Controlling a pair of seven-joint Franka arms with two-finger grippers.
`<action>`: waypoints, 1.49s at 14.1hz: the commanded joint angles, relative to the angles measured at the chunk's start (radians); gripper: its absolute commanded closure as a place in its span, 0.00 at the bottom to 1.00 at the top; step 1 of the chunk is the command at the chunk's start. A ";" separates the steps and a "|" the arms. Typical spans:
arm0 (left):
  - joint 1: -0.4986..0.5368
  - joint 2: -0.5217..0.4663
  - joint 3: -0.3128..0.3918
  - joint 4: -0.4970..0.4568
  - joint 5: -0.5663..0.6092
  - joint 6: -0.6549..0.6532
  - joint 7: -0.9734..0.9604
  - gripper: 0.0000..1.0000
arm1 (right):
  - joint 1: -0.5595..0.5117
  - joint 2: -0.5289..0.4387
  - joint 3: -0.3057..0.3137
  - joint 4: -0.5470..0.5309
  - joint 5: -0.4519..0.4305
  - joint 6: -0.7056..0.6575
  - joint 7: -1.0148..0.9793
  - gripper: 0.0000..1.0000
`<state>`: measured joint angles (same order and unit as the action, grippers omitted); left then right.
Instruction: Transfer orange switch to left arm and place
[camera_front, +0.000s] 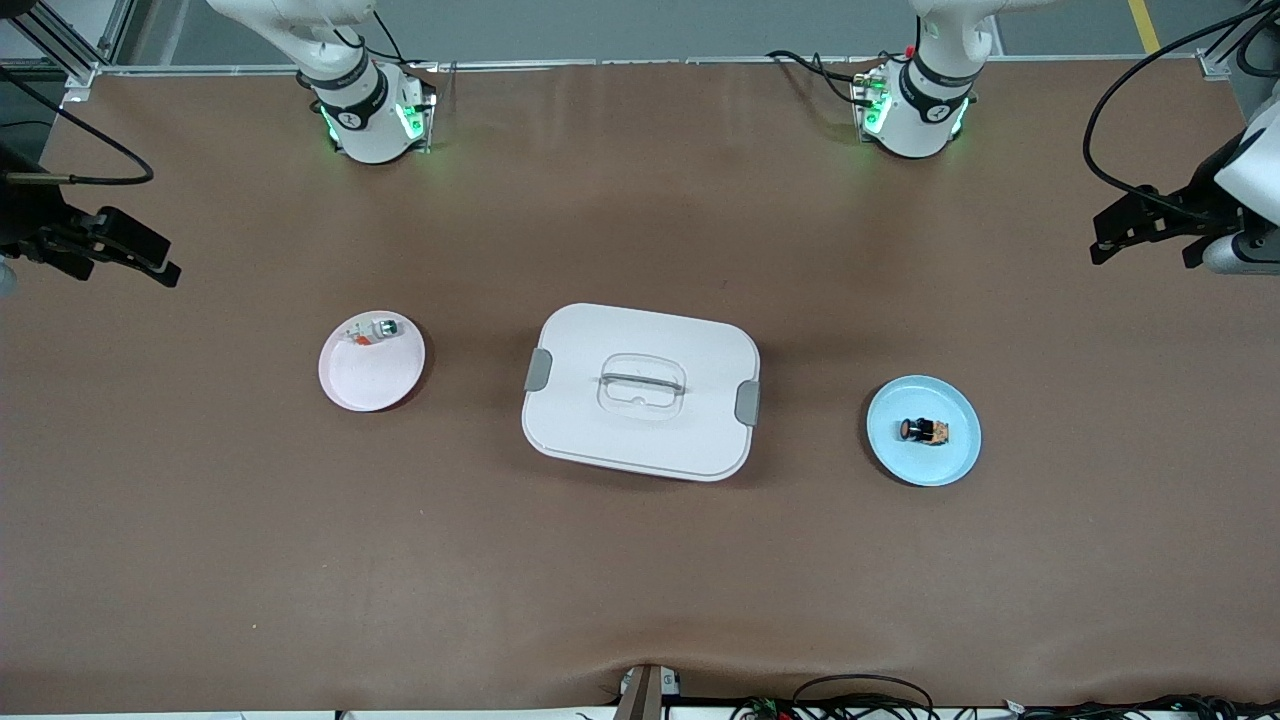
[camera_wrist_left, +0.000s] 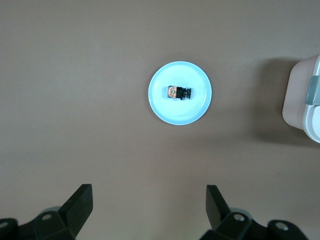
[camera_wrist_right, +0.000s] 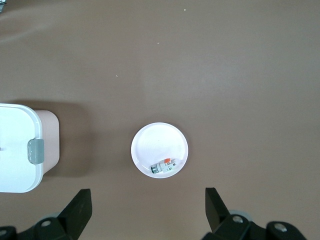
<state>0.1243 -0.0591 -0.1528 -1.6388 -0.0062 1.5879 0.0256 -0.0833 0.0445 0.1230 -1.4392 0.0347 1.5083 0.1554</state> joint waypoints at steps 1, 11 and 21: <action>0.003 -0.024 -0.002 -0.010 -0.014 -0.025 -0.024 0.00 | -0.016 -0.029 0.006 -0.029 0.011 0.007 -0.017 0.00; 0.000 -0.012 -0.004 0.053 -0.011 -0.045 -0.058 0.00 | -0.019 -0.029 0.004 -0.030 -0.001 0.007 -0.020 0.00; -0.006 -0.008 -0.027 0.073 -0.012 -0.075 -0.064 0.00 | -0.027 -0.032 0.014 -0.030 -0.003 -0.026 -0.066 0.00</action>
<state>0.1163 -0.0691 -0.1707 -1.5930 -0.0070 1.5444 -0.0246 -0.0980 0.0436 0.1243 -1.4398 0.0324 1.4950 0.0891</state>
